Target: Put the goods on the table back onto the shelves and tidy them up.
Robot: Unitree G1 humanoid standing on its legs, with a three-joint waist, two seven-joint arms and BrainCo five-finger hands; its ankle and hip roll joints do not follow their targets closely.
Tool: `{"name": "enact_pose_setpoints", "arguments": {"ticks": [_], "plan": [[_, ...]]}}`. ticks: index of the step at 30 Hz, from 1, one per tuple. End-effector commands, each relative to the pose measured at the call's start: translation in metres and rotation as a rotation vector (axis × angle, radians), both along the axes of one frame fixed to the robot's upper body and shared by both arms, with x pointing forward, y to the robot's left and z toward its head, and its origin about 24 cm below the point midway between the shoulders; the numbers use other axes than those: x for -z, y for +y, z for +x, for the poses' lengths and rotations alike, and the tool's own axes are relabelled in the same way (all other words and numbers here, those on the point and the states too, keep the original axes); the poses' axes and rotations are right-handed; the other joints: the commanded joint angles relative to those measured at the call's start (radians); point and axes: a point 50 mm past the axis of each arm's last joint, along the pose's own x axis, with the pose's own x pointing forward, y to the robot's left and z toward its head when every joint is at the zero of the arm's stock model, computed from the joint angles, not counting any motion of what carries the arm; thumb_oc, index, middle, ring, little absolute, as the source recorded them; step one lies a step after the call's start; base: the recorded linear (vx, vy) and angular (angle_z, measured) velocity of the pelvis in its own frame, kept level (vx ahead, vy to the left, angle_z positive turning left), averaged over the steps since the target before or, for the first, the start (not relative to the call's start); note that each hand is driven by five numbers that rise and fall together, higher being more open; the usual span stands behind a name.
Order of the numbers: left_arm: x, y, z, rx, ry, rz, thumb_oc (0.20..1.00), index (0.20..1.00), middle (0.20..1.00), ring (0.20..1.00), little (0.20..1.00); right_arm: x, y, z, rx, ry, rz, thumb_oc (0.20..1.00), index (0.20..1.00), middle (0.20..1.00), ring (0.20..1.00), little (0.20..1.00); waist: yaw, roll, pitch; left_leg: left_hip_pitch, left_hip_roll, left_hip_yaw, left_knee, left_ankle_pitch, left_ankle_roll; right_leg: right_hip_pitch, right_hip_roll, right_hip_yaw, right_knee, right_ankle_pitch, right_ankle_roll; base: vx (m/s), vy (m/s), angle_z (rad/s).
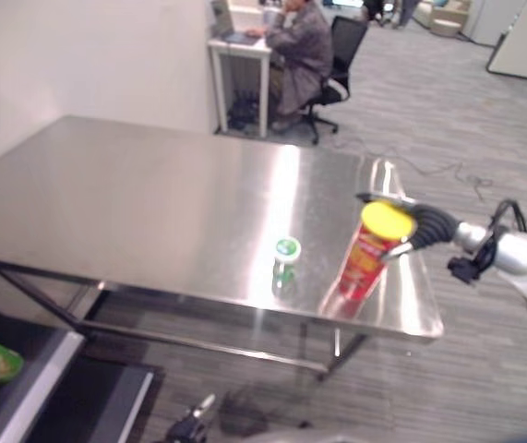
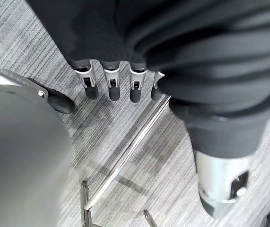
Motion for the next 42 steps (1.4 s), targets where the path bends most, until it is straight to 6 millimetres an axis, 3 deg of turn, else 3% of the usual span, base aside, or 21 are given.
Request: {"name": "enact_pose_setpoints", "arguments": {"ticks": [1, 2, 16, 23, 25, 28, 33, 42], "plan": [[0.003, -0.017, 0.002, 0.021, -0.005, -0.047, 1.0, 1.0, 1.0, 1.0, 1.0, 0.006, 0.008, 0.003, -0.025, 0.002, -0.009, 0.31, 0.31, 0.31, 0.31, 0.31, 0.036, 0.006, -0.042, -0.062, 0.071, -0.11, -0.019, 0.042, -0.082, 0.101, -0.047, 0.02, 0.008, -0.115, 0.064, 0.0, 0.0, 0.0], [0.003, -0.017, 0.002, 0.017, -0.006, -0.046, 1.0, 1.0, 1.0, 1.0, 1.0, 0.007, 0.008, 0.003, -0.02, 0.002, -0.003, 0.2, 0.2, 0.2, 0.2, 0.2, 0.037, 0.006, -0.041, -0.063, 0.07, -0.111, -0.019, 0.042, -0.081, 0.101, -0.047, 0.021, 0.008, -0.115, 0.064, 0.01, 0.005, 0.04], [0.003, -0.015, 0.002, 0.011, -0.007, -0.035, 1.0, 1.0, 1.0, 1.0, 1.0, 0.014, 0.0, 0.002, 0.06, -0.035, 0.045, 0.2, 0.2, 0.2, 0.2, 0.2, 0.036, 0.009, -0.04, -0.061, 0.068, -0.111, -0.019, 0.038, -0.076, 0.102, -0.05, 0.025, 0.008, -0.114, 0.063, 0.0, 0.001, 0.01], [0.003, -0.015, 0.004, -0.008, -0.005, -0.013, 1.0, 1.0, 1.0, 1.0, 1.0, 0.011, -0.021, 0.005, 0.277, -0.19, 0.151, 0.2, 0.2, 0.2, 0.2, 0.2, 0.034, 0.013, -0.038, -0.06, 0.062, -0.109, -0.019, 0.029, -0.068, 0.1, -0.054, 0.028, 0.008, -0.114, 0.065, 0.0, 0.004, 0.0], [0.002, -0.015, 0.006, -0.006, -0.009, -0.001, 1.0, 1.0, 1.0, 1.0, 1.0, 0.006, -0.028, 0.007, 0.362, -0.274, 0.182, 0.2, 0.2, 0.2, 0.2, 0.2, 0.035, 0.015, -0.037, -0.06, 0.06, -0.109, -0.019, 0.025, -0.064, 0.099, -0.057, 0.028, 0.008, -0.113, 0.066, 0.0, 0.018, 0.0], [0.002, -0.015, 0.008, 0.011, -0.003, 0.028, 1.0, 1.0, 1.0, 1.0, 1.0, -0.018, -0.035, 0.006, 0.477, -0.49, 0.206, 0.2, 0.2, 0.2, 0.2, 0.2, 0.041, 0.018, -0.037, -0.061, 0.051, -0.11, -0.019, 0.019, -0.055, 0.099, -0.063, 0.029, 0.008, -0.111, 0.07, 0.01, 0.046, 0.0], [0.002, -0.016, 0.008, 0.055, 0.007, 0.049, 1.0, 1.0, 1.0, 1.0, 1.0, -0.039, -0.035, 0.002, 0.552, -0.671, 0.248, 0.2, 0.2, 0.2, 0.2, 0.2, 0.054, 0.021, -0.035, -0.067, 0.038, -0.113, -0.019, 0.014, -0.04, 0.091, -0.077, 0.031, 0.008, -0.104, 0.079, 0.0, 0.065, 0.01], [0.004, -0.014, 0.0, 0.104, 0.055, 0.077, 1.0, 1.0, 1.0, 1.0, 1.0, -0.053, -0.029, -0.009, 0.612, -0.821, 0.308, 0.2, 0.2, 0.2, 0.2, 0.2, 0.071, 0.017, -0.037, -0.09, 0.002, -0.122, -0.019, 0.011, -0.015, 0.067, -0.112, 0.027, 0.01, -0.089, 0.1, -0.01, 0.088, 0.01]]}}
